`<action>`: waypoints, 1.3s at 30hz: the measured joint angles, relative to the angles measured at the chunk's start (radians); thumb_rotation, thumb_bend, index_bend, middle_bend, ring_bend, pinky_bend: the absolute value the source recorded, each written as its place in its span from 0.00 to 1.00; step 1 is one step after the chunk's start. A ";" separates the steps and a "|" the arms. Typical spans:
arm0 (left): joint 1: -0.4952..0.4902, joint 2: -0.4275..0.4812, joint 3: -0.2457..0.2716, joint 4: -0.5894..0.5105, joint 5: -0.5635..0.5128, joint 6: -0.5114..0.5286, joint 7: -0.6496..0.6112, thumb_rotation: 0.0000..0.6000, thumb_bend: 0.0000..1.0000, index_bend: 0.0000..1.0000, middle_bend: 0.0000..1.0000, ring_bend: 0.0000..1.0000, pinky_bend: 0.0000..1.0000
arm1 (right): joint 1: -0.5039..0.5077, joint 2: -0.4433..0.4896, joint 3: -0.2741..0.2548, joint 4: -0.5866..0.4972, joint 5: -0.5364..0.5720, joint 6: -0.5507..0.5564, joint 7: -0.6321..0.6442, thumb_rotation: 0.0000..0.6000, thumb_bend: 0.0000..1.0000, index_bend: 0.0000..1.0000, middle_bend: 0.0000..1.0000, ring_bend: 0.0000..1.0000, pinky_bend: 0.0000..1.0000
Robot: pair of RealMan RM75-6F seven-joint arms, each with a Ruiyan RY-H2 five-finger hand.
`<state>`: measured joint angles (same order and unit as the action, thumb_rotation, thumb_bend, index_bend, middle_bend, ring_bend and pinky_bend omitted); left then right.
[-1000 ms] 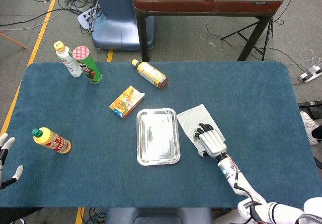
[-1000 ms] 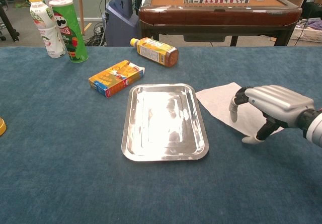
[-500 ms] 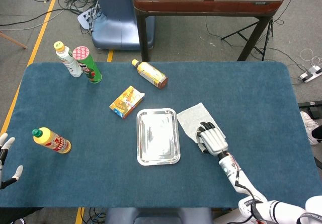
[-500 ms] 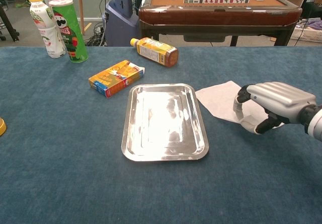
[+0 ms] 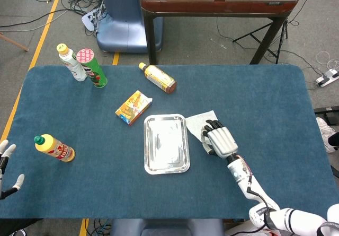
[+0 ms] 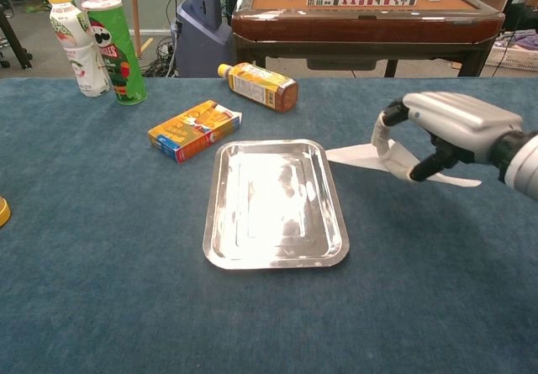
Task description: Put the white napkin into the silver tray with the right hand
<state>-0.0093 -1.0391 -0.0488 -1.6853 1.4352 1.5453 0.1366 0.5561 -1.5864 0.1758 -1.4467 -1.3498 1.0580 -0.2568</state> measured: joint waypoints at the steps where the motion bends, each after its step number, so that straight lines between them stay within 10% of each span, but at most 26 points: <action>1: 0.001 0.000 0.001 0.000 0.000 0.000 0.000 1.00 0.29 0.12 0.03 0.01 0.00 | 0.007 0.000 0.011 -0.016 0.003 0.002 -0.007 1.00 0.48 0.58 0.34 0.15 0.19; 16: 0.025 0.018 0.010 -0.017 0.007 0.026 -0.005 1.00 0.29 0.12 0.03 0.01 0.00 | 0.176 -0.165 0.088 -0.024 0.117 -0.070 -0.186 1.00 0.48 0.58 0.34 0.16 0.19; 39: 0.014 0.021 0.011 -0.017 0.009 -0.003 -0.008 1.00 0.29 0.12 0.03 0.01 0.00 | 0.160 -0.225 -0.009 -0.086 0.240 -0.014 -0.330 1.00 0.47 0.58 0.34 0.16 0.19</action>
<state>0.0043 -1.0179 -0.0376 -1.7020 1.4446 1.5425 0.1290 0.7157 -1.8118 0.1664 -1.5331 -1.1094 1.0441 -0.5873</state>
